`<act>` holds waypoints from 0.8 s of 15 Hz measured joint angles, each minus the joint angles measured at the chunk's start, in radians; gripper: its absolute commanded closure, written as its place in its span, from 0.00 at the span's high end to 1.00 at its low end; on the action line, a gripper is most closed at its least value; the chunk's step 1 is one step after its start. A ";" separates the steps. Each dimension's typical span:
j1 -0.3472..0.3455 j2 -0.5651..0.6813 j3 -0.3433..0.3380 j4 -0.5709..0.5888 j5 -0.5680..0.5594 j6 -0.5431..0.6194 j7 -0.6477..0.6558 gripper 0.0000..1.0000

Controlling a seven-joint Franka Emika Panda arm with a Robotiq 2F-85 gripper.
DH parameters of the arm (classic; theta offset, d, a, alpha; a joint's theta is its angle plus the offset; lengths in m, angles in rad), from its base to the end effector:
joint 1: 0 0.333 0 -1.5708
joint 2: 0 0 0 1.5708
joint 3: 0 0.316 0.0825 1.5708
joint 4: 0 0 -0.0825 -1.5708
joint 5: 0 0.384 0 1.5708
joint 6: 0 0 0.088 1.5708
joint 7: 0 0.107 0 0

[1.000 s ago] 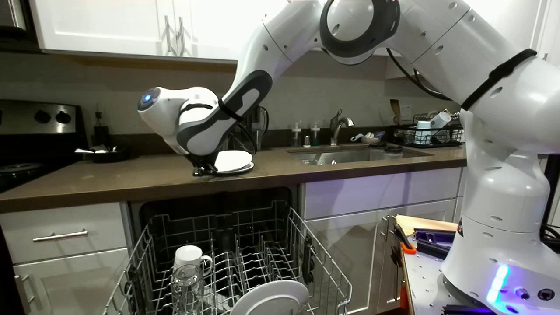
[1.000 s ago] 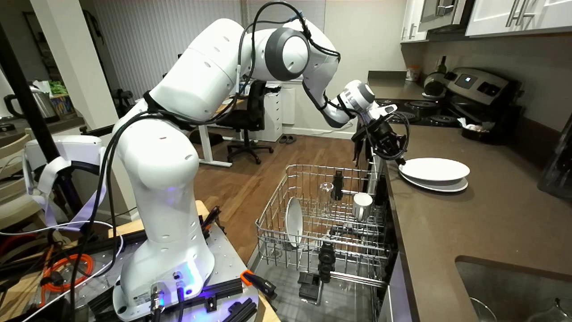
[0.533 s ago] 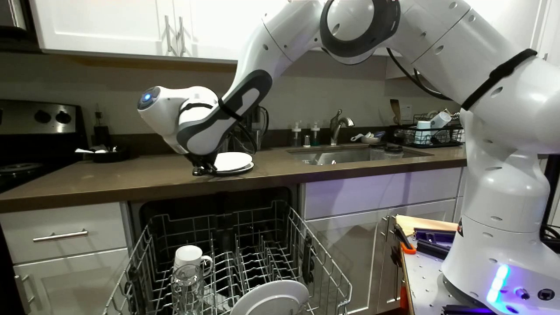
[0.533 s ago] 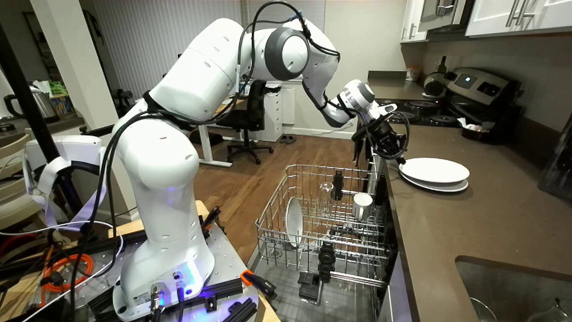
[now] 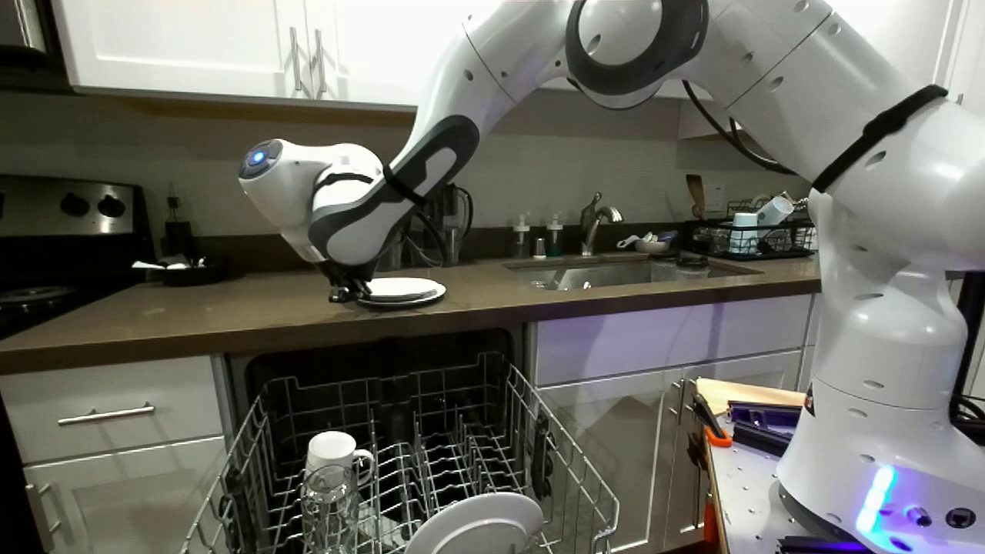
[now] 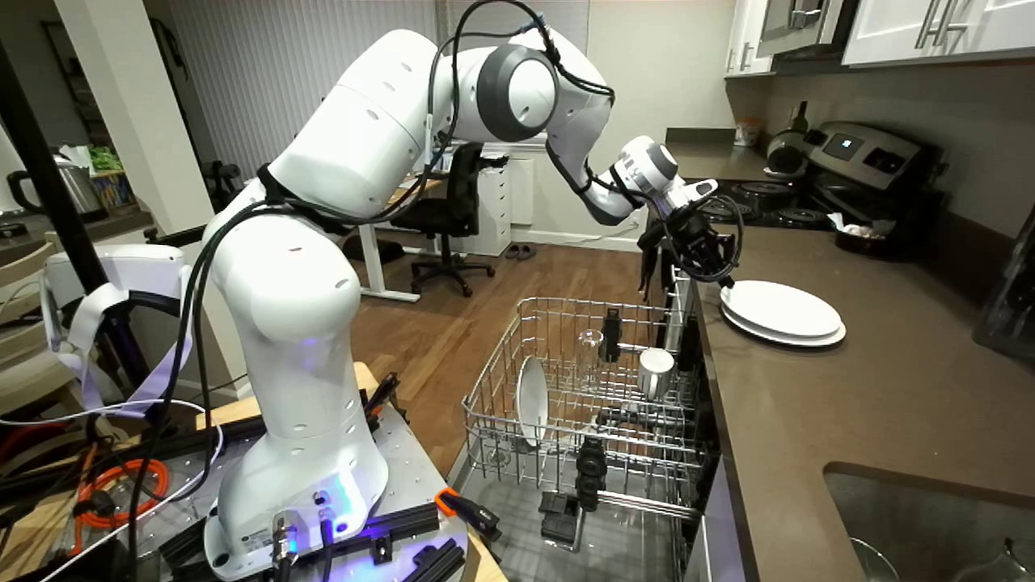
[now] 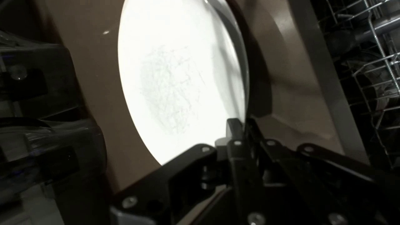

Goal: Pick up the plate and put it in the dishwasher

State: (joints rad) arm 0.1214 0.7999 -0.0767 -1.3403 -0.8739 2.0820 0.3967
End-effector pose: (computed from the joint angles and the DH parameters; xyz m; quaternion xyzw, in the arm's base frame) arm 0.7446 0.0081 0.2630 0.9187 0.0672 0.0585 0.3847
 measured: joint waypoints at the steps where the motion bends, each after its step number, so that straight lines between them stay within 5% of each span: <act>1: 0.000 -0.001 0.001 0.000 0.000 0.005 0.000 0.06; 12: 0.003 -0.001 0.010 -0.001 0.001 0.010 -0.001 0.06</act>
State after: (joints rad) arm 0.1246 0.7990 -0.0670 -1.3411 -0.8728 2.0917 0.3960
